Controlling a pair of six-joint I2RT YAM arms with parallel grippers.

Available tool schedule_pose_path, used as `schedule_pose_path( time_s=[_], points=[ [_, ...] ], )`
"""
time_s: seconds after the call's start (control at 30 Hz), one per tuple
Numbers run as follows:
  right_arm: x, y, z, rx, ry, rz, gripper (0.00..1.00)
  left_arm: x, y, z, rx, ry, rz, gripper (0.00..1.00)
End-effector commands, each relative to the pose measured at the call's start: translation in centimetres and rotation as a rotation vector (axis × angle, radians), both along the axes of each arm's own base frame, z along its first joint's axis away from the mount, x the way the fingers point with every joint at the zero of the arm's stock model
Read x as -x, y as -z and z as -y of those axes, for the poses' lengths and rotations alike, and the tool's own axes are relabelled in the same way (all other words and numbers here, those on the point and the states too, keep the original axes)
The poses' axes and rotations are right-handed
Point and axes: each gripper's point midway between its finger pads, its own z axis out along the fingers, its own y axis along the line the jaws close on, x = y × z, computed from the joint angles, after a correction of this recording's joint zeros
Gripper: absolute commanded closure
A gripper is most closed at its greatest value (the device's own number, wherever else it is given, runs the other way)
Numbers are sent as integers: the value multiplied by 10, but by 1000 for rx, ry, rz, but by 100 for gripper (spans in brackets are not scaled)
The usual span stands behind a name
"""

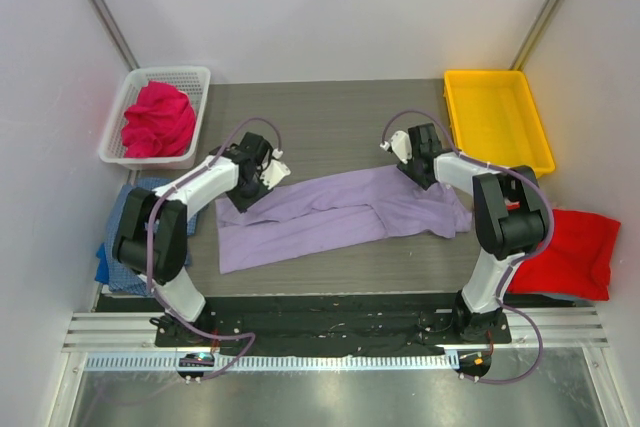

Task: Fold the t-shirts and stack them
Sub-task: Fold the other side of the tshirt into a rectangle

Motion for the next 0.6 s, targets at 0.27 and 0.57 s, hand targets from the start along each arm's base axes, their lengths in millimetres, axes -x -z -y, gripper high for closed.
schedule_pose_path(
  time_s=[0.27, 0.57],
  points=[
    [48, 37, 13, 18, 8, -187, 50, -25, 1, -5, 98, 0, -28, 66],
    [49, 34, 13, 19, 3, -180, 51, -19, 12, -6, 169, 12, -143, 64]
  ],
)
